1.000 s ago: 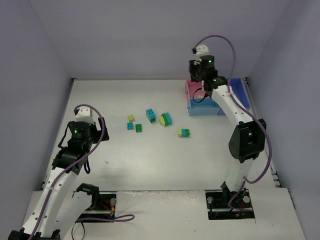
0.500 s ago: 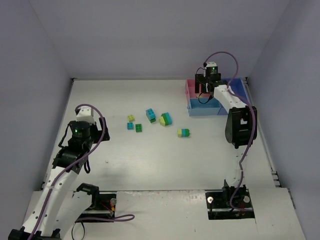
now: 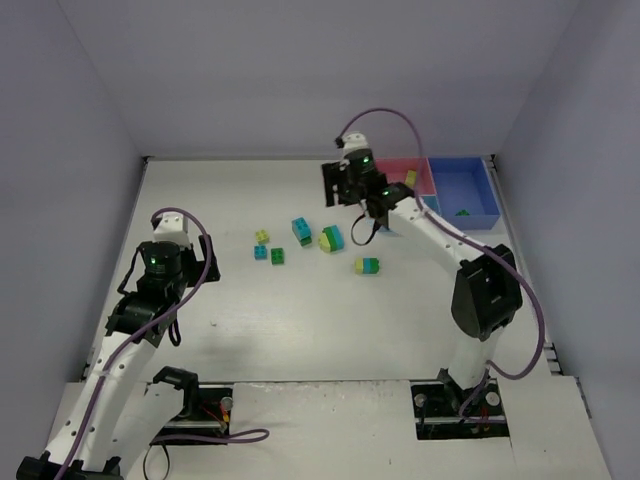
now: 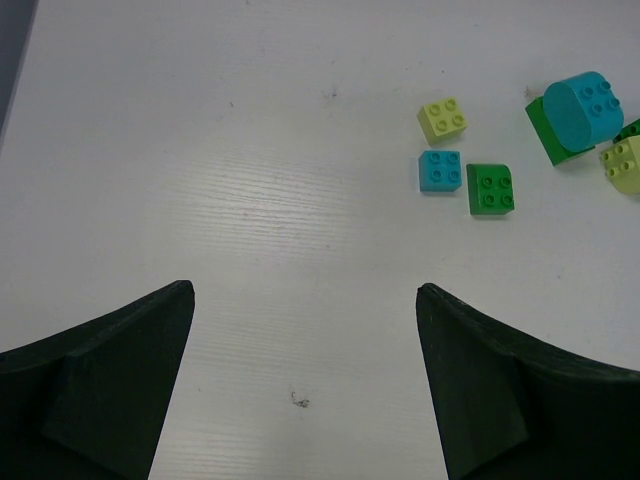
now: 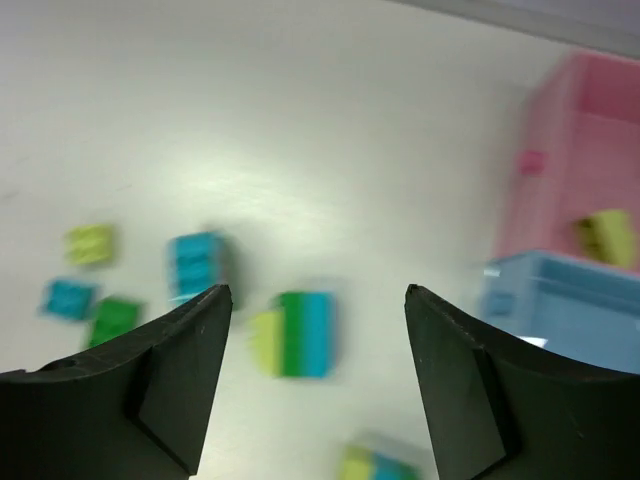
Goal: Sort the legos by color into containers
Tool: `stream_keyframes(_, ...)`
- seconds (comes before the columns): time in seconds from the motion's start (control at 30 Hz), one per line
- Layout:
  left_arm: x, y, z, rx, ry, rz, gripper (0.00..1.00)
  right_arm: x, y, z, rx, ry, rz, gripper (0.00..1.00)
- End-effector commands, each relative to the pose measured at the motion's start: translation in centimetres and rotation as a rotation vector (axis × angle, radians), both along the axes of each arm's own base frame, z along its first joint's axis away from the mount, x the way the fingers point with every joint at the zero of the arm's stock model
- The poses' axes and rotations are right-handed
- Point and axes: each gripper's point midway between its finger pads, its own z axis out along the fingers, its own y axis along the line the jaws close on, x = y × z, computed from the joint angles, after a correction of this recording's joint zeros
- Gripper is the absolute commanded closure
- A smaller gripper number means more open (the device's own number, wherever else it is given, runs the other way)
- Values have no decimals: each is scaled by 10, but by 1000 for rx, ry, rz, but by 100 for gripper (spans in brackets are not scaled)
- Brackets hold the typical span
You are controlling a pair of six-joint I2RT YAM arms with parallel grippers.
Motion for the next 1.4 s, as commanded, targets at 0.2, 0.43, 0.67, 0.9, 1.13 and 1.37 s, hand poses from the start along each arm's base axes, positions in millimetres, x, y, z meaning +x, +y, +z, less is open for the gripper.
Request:
stream_keyframes(0.2,12,-1,16,0,-58,6,15,-83,124,-32,127,60,19,30)
stream_keyframes(0.43,12,-2,16,-3,-58,4,15,-90,177,-71,132,113,35,30)
stream_keyframes(0.67,11,-1,16,-1,-55,6,15,-86,198,-110,107,154,40,31)
stream_keyframes(0.9,10,-3,16,-1,-58,0,15,-85,200,-142,65,189,30,39)
stream_keyframes(1.13,10,-4,17,-2,-60,-4,15,-81,193,-132,36,152,21,91)
stream_keyframes(1.37,9,-4,18,1,-63,-3,15,-50,142,-11,98,-35,-23,100)
